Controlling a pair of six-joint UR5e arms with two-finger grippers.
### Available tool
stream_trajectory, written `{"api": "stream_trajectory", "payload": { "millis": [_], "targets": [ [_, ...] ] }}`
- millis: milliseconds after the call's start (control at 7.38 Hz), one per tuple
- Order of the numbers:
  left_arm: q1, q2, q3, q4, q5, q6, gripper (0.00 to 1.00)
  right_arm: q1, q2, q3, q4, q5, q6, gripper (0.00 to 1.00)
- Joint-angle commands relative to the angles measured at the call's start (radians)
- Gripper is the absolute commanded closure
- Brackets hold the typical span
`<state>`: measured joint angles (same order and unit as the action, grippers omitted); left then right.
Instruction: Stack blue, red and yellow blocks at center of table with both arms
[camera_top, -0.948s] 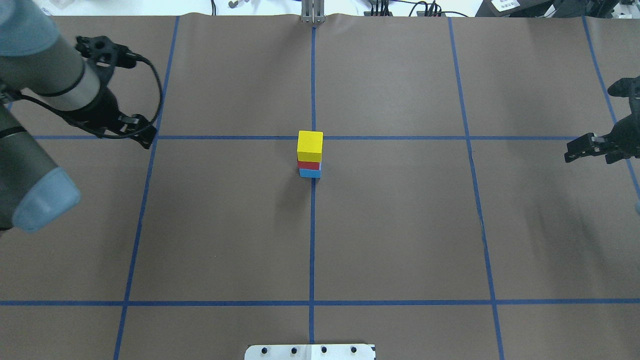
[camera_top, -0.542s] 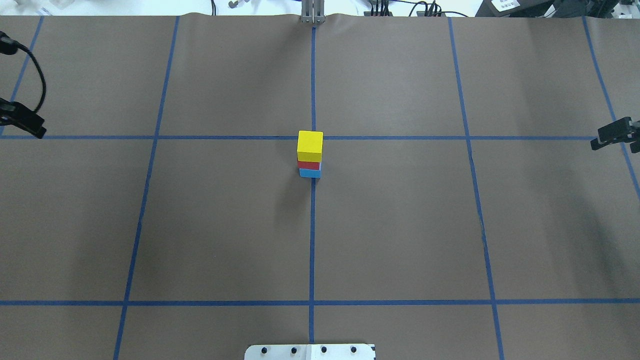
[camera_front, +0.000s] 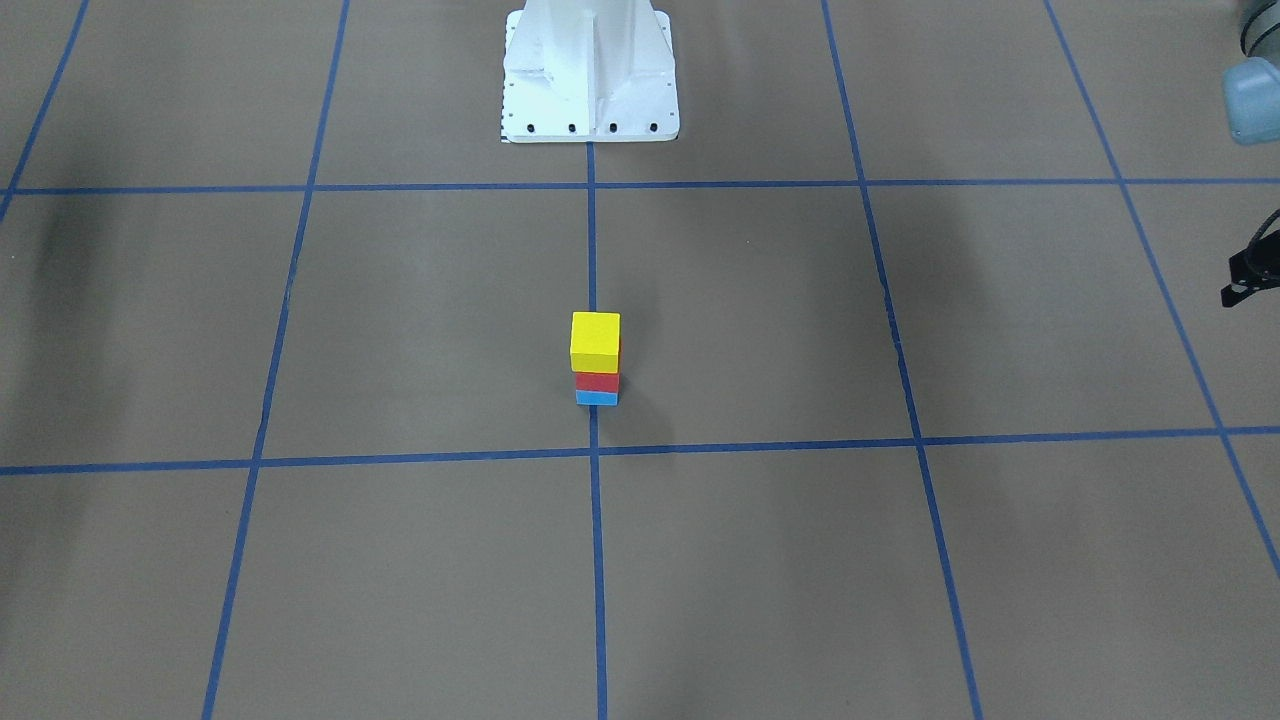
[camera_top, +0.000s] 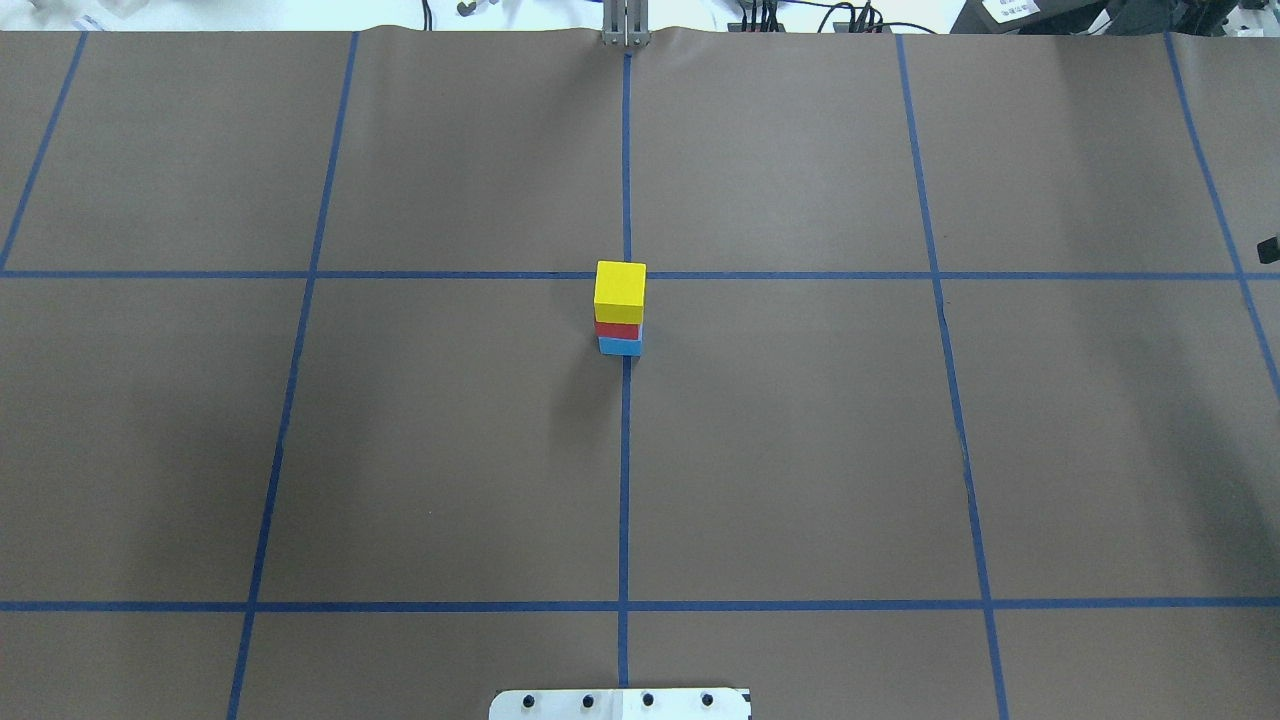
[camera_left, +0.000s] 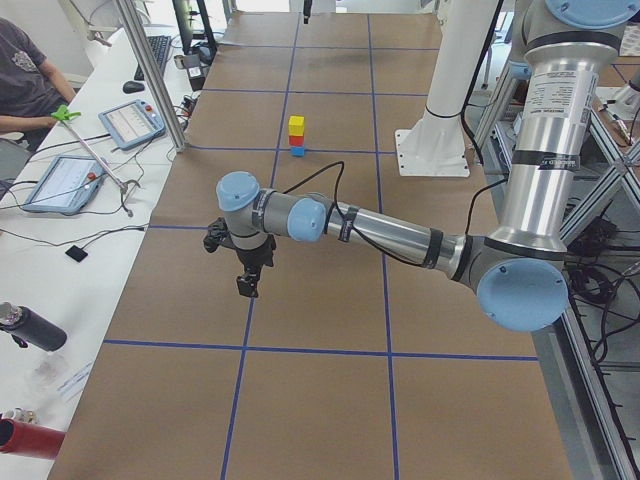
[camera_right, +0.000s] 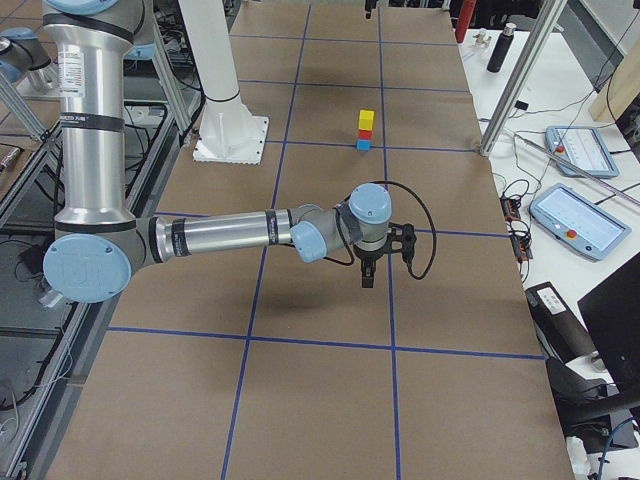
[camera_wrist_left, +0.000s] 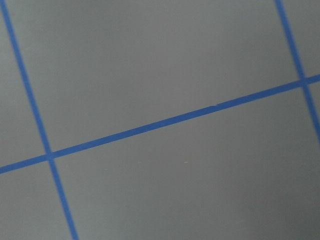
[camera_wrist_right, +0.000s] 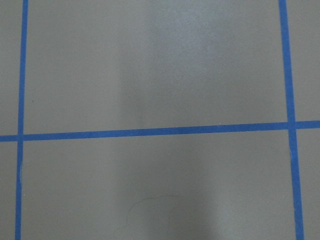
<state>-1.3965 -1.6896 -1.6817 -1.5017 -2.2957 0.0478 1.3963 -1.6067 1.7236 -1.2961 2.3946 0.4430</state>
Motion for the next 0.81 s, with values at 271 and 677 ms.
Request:
{"api": "stream_trajectory", "payload": {
  "millis": [271, 677],
  "targets": [
    [-0.051, 0.054, 0.023, -0.002, 0.004, 0.030, 0.01, 0.006, -0.025, 0.005, -0.040, -0.015, -0.073, 0.00],
    [-0.074, 0.132, -0.070, 0.006, -0.004, 0.018, 0.01, 0.004, -0.056, 0.016, -0.031, -0.020, -0.095, 0.00]
  ]
}}
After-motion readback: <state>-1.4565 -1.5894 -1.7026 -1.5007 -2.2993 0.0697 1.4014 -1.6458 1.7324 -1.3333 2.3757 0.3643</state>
